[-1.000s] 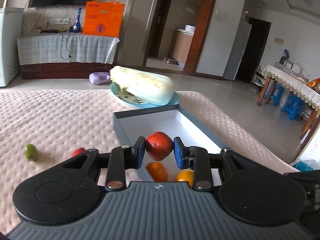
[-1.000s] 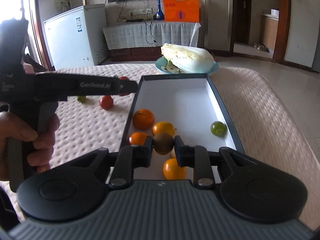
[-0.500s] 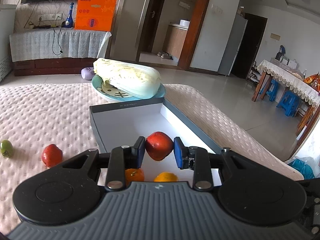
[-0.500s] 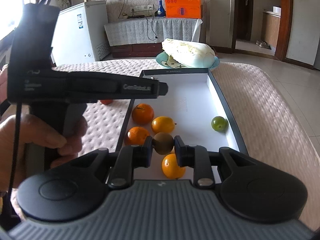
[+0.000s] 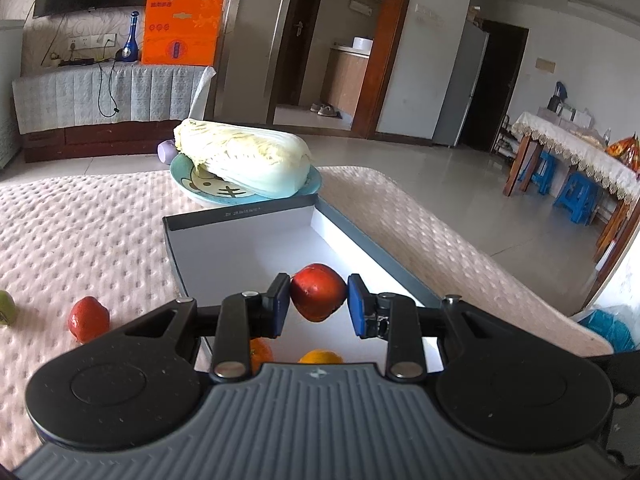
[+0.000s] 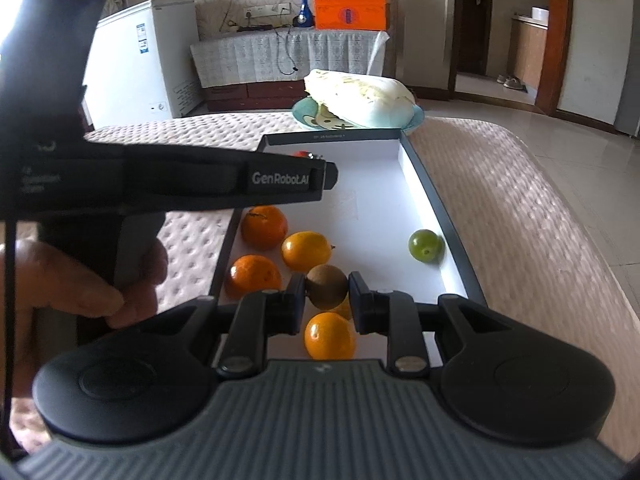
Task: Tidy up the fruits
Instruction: 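Carry the held red apple and brown fruit over the grey box, then open the left tool over the box while the right tool opens to drop its brown fruit, then move both open tools toward the green fruit and red apple on the bedspread, then grasp the green fruit with the left tool while the right tool grasps the red apple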
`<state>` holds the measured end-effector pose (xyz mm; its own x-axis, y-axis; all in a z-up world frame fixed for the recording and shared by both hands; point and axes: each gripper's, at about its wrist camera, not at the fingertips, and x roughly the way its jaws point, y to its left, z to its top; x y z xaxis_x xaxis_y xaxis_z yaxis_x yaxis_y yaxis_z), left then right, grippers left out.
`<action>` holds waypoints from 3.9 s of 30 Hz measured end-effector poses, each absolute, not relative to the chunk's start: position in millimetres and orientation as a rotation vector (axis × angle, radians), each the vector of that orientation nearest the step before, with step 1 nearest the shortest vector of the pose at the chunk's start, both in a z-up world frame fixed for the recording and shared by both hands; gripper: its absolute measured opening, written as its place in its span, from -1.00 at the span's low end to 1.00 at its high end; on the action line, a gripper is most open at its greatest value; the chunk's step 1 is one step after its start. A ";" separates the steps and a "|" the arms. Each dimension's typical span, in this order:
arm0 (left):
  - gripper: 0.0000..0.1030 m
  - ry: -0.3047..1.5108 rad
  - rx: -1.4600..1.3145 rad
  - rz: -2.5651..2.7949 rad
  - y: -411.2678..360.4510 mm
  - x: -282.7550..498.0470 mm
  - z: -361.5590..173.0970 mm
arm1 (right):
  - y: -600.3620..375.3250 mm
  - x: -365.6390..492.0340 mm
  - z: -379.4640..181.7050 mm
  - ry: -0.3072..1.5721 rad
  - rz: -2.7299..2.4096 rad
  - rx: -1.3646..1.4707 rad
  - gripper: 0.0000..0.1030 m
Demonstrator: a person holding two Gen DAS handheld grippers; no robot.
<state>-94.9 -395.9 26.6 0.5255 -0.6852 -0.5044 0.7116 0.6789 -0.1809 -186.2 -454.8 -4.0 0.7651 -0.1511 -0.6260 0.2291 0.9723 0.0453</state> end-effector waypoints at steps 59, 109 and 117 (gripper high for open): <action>-0.03 0.558 -0.087 -0.452 -153.7 -39.4 48.5 | -314.5 -86.8 -25.8 0.640 -0.085 -0.013 0.34; -0.42 0.687 -0.011 -0.506 -220.1 28.4 -17.4 | -349.0 -7.3 -53.7 0.634 -0.129 0.073 -0.19; -0.44 0.673 -0.017 -0.501 -217.7 24.1 -11.3 | -349.0 -11.8 -49.5 0.654 -0.097 0.082 -0.26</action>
<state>24.1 -217.7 -11.3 0.6680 -0.4497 -0.5929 0.4388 0.8815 -0.1741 -11.8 -349.0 -49.5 0.7897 -0.0646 -0.6101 0.1161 0.9922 0.0452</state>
